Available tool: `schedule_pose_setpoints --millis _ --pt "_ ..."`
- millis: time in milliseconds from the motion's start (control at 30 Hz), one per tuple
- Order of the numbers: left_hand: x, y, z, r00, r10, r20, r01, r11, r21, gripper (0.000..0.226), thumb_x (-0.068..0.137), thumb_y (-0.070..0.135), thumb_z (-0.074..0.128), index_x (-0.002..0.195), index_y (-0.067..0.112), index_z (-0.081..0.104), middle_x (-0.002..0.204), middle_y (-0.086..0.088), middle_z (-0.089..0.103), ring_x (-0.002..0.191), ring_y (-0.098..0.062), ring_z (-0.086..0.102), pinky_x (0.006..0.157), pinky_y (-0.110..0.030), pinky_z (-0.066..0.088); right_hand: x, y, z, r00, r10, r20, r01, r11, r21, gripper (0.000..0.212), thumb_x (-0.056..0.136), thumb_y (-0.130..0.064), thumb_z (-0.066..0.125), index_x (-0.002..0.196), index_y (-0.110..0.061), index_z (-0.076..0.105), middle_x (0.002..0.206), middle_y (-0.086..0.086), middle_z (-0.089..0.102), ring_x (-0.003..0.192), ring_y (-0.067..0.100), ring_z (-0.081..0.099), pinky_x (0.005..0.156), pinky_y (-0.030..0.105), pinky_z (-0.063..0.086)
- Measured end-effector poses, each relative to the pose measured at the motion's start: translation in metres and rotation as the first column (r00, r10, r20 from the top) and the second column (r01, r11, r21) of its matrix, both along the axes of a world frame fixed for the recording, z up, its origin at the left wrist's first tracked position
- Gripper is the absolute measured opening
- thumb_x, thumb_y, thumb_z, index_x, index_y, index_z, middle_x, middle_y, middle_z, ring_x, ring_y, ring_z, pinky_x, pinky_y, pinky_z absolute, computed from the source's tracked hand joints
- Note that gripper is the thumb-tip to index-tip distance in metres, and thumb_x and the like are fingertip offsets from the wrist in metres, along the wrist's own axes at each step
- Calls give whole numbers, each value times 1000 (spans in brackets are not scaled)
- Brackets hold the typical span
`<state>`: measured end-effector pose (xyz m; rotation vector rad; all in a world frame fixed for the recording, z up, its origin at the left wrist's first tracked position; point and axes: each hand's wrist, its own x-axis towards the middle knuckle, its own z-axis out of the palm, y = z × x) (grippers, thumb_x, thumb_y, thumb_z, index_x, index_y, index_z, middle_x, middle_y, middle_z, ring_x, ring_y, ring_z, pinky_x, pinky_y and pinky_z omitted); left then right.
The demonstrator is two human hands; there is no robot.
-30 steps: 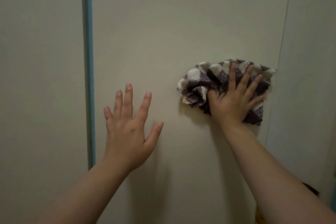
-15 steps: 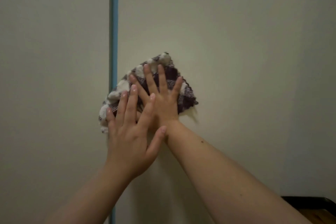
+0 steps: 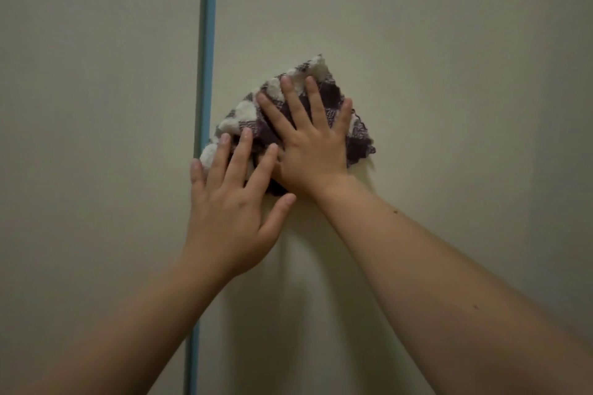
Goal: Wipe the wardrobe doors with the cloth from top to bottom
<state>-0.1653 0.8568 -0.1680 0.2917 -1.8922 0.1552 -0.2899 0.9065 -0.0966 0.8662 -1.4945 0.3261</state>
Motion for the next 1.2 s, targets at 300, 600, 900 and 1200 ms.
schedule_pose_setpoints --millis 300,600,900,1200 --pt "-22 30 15 998 -40 49 39 999 27 73 81 63 15 146 30 18 156 -4 7 144 -24 -1 111 -50 -2 -63 99 16 949 -11 315 94 964 -249 89 62 -69 17 146 -42 9 158 -5 0 145 24 -6 106 63 -7" --pt "-31 41 15 995 -39 90 35 998 44 74 78 66 6 145 36 0 156 1 -8 142 -18 -14 110 -43 -11 -101 162 16 884 90 460 140 885 -443 82 72 -57 35 148 -38 9 158 -2 -2 144 25 -8 108 63 -7" --pt "-9 23 25 997 -73 22 70 993 92 77 75 66 10 146 36 7 157 1 -4 143 -17 -10 112 -44 -7 -51 97 34 914 42 403 84 954 -289 88 67 -65 36 147 -40 9 158 4 -3 144 33 -8 105 67 -4" --pt "11 4 32 992 -90 -88 97 993 74 73 80 62 21 144 28 26 155 -6 14 143 -24 7 110 -54 5 16 9 32 984 -13 179 -10 991 131 80 81 -67 41 147 -41 6 158 5 -8 142 35 -15 101 69 -12"
